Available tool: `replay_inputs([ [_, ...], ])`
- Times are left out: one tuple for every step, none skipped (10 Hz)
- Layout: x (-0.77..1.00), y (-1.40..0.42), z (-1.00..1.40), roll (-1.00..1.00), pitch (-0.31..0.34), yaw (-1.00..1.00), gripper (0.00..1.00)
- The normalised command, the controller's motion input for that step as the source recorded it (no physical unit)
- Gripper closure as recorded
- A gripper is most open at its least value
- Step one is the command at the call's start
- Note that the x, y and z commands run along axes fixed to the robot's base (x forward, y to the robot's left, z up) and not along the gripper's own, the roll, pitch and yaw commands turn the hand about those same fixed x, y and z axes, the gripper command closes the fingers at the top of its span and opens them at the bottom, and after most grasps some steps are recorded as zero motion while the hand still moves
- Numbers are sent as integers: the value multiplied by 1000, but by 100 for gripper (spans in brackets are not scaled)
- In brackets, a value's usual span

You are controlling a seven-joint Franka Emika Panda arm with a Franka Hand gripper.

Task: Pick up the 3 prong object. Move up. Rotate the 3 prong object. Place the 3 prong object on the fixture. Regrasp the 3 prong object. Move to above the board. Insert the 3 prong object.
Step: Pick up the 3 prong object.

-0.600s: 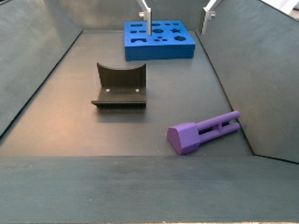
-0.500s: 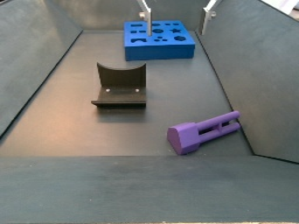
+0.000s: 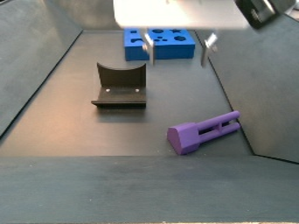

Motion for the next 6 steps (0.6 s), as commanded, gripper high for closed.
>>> replay_inputs([
  [-346,751,-460,-234,-161,314,0],
  [-83,909,-437,-281,-77,17,0],
  [-160,749,-334,-317,-151,0,0],
  [-143,420,-351,-107,-99,-397,0],
  [-80,209,-380,-37,-89,-677,0],
  [0,43,-377,-70,-147,-823,0],
])
